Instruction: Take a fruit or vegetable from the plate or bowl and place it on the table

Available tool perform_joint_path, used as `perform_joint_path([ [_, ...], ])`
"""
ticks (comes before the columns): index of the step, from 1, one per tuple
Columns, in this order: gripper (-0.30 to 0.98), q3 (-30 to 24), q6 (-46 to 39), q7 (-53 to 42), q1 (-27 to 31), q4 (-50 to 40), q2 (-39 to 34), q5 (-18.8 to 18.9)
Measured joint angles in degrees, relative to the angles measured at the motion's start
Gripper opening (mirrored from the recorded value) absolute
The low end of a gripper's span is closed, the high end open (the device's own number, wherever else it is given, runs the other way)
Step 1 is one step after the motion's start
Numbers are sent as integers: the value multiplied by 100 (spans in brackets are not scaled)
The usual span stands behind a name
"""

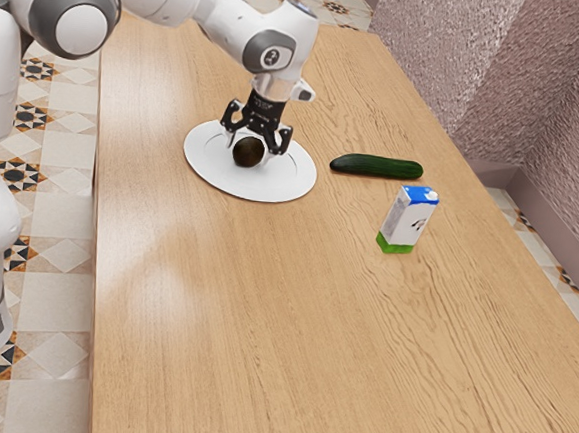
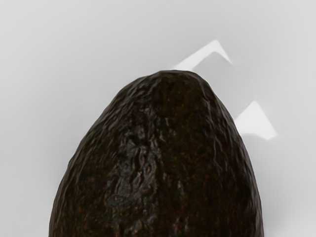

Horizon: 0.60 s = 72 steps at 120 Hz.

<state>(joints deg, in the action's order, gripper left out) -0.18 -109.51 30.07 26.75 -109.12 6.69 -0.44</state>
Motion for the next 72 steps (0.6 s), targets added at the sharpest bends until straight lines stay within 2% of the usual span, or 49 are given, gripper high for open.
perform_joint_path([
  [33, 33, -4, -61, 24, 88, -11, 48, -14],
  [53, 32, -198, -17, 66, 67, 21, -144, 65],
  [65, 34, -624, 162, 139, 88, 97, -347, 213],
  [72, 33, -1066, 315, 204, 192, 290, -377, 321],
])
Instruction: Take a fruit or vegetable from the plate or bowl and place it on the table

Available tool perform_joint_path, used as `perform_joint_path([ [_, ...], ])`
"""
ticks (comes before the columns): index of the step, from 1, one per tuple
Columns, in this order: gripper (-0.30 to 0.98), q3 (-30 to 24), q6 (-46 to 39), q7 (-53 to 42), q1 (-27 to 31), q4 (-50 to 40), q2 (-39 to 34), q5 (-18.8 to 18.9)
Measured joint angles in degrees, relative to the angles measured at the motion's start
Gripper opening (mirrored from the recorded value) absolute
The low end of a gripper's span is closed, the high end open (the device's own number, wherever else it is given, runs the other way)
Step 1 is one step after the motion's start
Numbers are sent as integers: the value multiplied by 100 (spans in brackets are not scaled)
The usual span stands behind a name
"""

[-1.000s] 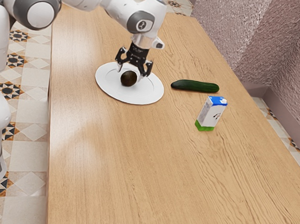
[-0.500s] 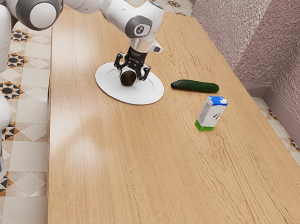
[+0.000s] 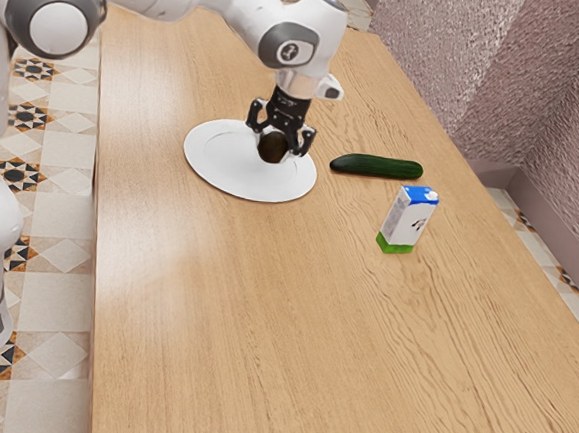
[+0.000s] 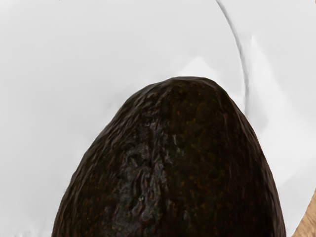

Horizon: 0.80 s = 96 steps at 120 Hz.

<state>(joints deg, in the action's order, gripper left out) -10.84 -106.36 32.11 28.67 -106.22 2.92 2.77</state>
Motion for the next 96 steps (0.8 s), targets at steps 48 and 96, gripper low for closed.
perform_joint_path([
  [48, 33, -2336, 592, 570, -209, 650, 545, 643],
  [96, 66, -153, 1437, 138, -2101, 2550, 363, 1071],
])
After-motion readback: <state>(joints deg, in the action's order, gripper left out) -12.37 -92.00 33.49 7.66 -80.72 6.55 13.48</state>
